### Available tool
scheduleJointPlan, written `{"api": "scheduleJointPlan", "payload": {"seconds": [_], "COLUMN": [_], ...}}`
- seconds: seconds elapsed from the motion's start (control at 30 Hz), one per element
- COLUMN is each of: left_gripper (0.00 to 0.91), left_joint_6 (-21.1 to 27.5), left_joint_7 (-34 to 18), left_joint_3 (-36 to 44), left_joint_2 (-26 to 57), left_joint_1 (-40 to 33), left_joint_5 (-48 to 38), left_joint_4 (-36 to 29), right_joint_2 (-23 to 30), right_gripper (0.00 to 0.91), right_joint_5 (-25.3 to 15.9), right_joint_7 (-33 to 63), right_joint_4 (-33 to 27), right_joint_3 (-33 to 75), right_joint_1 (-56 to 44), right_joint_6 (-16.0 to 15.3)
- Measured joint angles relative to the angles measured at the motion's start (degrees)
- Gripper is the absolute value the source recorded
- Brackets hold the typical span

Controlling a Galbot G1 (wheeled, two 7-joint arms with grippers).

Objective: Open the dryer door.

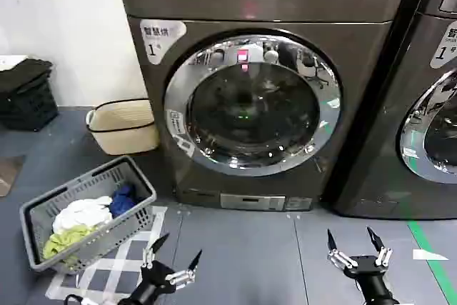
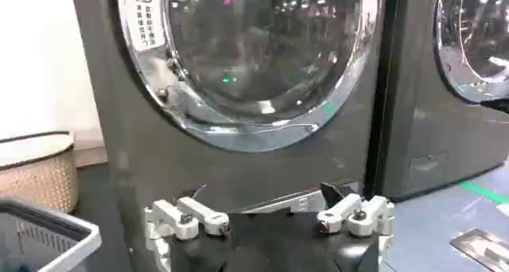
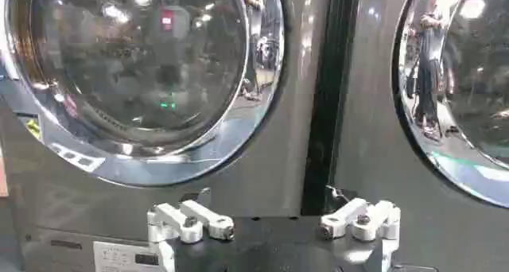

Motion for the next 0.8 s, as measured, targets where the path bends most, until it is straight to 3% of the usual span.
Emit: {"api": "scheduleJointPlan", "payload": {"seconds": [0.23,0.43,0.8], "left_gripper": [0.907,0.907,0.907], "left_joint_6": [-0.08,-0.17,-0.35], "left_joint_7": [0.13,0.17,0.27], "left_joint_3": [-0.15,-0.14,-0.31], "left_joint_2": [-0.08,-0.22,-0.03], "left_joint_1": [0.15,0.21,0.35], "left_joint_5": [0.02,0.13,0.15], "left_joint_4": [-0.26,-0.32,-0.58], "right_joint_2": [-3.78,-9.55,-19.68], "right_gripper": [0.907,0.907,0.907], "right_joint_5": [2.22,7.11,11.68], "right_joint_7": [-0.46,-0.37,-0.37], "right_joint_4": [-0.06,0.07,-1.25], "right_joint_3": [-0.96,-2.97,-8.57], "right_joint_1": [1.99,5.31,13.03], "right_joint_6": [-1.72,-3.28,-4.35]}}
